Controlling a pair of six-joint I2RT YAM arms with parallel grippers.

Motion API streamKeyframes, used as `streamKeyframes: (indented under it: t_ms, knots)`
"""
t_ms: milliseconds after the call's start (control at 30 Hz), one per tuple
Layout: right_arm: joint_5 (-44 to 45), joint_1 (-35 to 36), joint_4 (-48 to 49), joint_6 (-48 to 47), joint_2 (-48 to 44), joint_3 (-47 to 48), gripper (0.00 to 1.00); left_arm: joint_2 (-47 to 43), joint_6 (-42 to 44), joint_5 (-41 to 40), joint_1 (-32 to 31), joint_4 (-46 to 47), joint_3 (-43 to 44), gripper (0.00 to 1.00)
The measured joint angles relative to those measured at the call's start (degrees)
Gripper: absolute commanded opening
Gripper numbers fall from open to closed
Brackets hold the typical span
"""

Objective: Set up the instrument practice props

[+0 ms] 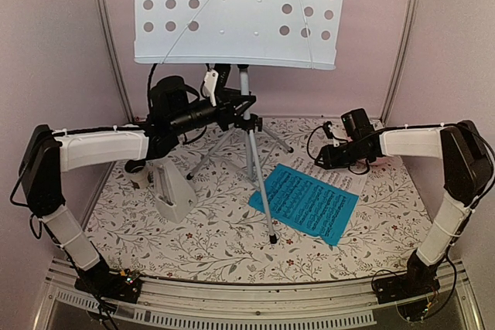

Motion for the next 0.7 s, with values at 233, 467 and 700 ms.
streamKeyframes:
  t_ms: [233, 467, 700]
  knots:
    - [-1.5, 1.4, 4.2, 0.4, 10.8, 4.2, 0.44, 0.0, 0.1, -0.2, 0.0, -0.7, 0.3, 0.0]
    - [0.1, 1.2, 5.5, 0.1, 13.0, 2.8, 0.44, 0.0, 0.3, -0.3, 0.1, -1.2, 0.7, 0.0]
    - [-0.1, -2.3, 6.6, 0.0, 4.4, -8.4, 0.43, 0.0, 1.1, -0.3, 0.1, -2.6, 1.9, 0.0]
